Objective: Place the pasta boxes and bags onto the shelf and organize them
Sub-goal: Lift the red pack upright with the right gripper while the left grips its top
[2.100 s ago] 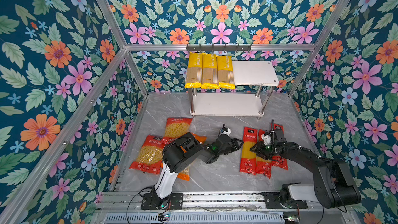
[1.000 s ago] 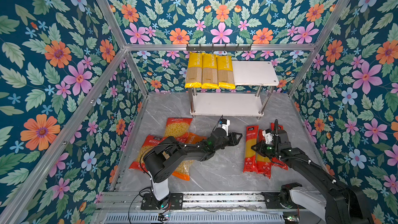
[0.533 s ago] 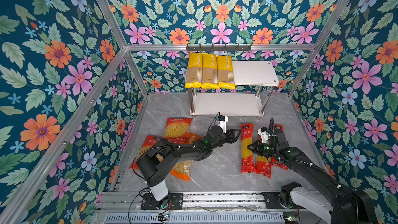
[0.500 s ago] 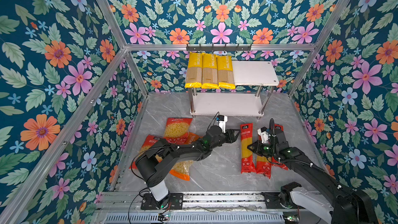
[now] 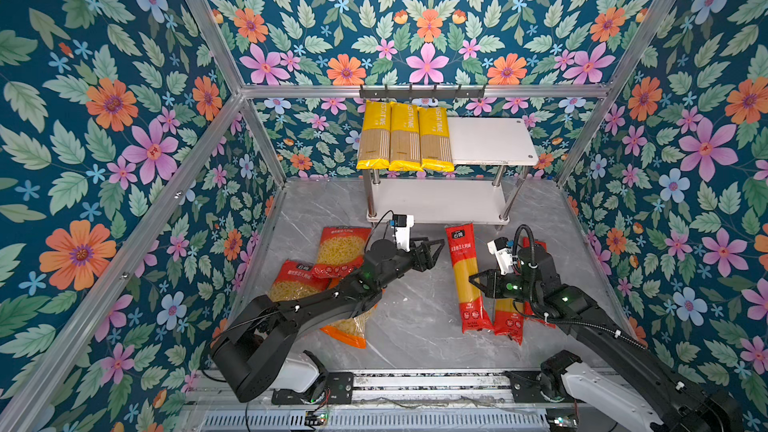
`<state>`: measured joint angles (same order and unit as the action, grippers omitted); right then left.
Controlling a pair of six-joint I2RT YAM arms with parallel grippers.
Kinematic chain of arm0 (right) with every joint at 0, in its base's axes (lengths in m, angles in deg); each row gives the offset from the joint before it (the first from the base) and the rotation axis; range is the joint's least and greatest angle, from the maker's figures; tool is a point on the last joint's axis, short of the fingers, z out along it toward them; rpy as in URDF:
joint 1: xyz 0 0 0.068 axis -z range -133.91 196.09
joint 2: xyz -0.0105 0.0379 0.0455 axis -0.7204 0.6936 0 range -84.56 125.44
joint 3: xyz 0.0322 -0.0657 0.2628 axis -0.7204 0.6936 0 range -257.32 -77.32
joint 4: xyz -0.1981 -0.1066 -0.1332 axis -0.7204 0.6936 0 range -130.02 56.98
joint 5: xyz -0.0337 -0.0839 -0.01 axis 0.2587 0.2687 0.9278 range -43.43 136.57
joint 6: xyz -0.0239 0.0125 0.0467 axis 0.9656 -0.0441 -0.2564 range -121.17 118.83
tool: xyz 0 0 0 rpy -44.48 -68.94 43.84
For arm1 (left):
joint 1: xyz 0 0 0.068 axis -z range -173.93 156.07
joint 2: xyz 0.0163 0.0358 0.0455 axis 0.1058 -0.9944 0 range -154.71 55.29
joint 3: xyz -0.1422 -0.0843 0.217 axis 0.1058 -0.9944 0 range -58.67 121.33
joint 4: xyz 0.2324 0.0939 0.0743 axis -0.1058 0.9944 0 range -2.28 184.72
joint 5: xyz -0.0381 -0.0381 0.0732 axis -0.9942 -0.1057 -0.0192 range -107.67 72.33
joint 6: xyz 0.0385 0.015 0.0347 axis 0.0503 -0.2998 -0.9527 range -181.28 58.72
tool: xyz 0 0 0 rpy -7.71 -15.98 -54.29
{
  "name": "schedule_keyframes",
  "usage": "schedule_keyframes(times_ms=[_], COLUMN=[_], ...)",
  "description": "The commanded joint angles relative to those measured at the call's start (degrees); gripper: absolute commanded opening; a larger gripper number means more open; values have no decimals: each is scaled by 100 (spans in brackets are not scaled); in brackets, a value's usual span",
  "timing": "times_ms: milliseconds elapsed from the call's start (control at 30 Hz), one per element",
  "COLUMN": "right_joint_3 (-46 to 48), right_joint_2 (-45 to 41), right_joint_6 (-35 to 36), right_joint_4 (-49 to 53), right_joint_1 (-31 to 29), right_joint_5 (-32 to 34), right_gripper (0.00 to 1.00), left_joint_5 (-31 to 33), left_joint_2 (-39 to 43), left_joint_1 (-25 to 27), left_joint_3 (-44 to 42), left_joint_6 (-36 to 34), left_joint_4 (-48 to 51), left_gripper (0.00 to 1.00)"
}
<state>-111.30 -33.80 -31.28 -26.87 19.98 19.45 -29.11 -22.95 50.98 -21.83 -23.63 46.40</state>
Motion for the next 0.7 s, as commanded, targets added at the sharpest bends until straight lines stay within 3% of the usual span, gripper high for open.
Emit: schedule_keyframes(times_ms=[0, 167, 400, 667], right_joint_3=[-8, 14, 41, -48], right_joint_2=[-59, -31, -69, -163], right_joint_6=[139, 63, -107, -180], right_joint_4=[-869, -1217, -1514, -1620], right_joint_1=[-35, -35, -36, -41], right_joint_5=[-230, -473, -639, -777], right_gripper=[0, 0, 0, 0], left_joint_5=[-163, -452, -1007, -1650], left_joint_2=[232, 528, 326, -20], left_joint_1=[-104, -248, -387, -579], left_joint_3=[-140, -546, -499, 34], left_joint_6=[-363, -168, 94, 155], left_joint_4=[30, -686, -1023, -667], left_gripper=[76, 79, 80, 81])
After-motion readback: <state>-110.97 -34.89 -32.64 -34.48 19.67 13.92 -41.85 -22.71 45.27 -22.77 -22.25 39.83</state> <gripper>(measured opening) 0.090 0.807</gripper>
